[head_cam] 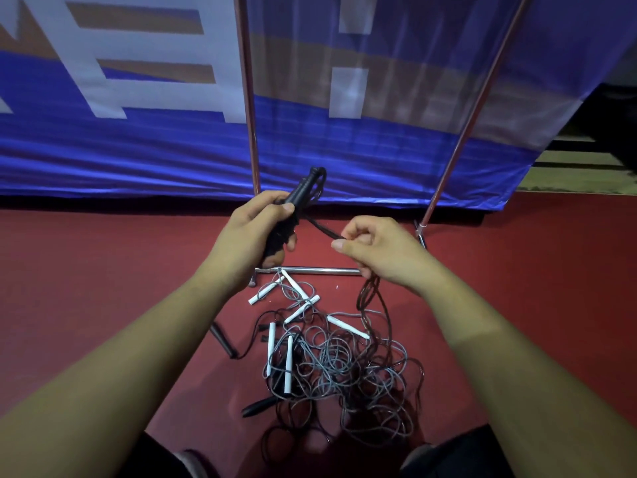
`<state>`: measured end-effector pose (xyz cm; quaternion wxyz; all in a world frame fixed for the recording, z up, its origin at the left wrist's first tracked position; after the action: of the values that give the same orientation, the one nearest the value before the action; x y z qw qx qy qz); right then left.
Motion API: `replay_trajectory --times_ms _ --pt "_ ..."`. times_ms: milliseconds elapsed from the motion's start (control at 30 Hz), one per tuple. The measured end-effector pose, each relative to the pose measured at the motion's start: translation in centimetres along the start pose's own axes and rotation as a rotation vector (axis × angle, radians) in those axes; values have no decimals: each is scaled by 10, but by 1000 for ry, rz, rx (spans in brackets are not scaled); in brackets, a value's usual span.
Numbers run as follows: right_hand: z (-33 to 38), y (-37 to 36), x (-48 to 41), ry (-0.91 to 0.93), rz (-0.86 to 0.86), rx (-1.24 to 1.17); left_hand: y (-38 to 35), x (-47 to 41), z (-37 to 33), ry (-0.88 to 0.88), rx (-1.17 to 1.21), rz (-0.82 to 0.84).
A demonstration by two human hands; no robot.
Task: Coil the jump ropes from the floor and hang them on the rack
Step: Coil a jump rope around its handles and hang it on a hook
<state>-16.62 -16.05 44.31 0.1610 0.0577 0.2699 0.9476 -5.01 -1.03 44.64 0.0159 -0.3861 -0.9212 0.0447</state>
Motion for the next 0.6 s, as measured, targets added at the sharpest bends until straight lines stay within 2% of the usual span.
replay_trajectory --times_ms 167,300,433,600 --pt "-5 -8 1 -78 97 -14 0 -2 -2 27 -64 -73" --pt "-9 -3 2 -92 73 18 15 -6 -2 41 -119 -149" --pt "-10 -2 2 -114 63 -105 42 -8 2 -68 -779 -154" --pt "8 -25 10 -85 231 -73 34 -4 8 -17 -1229 -112"
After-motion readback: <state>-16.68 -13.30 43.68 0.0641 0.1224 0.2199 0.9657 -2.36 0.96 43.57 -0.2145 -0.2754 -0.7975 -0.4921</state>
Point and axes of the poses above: each hand's wrist, its own x-axis away from the middle knuckle, its own y-axis out of the back of the hand, z = x × y, the point moved 6 cm from there along -x, towards the middle knuckle, and after that the axes turned 2 degrees about y, right-handed, at the moved point
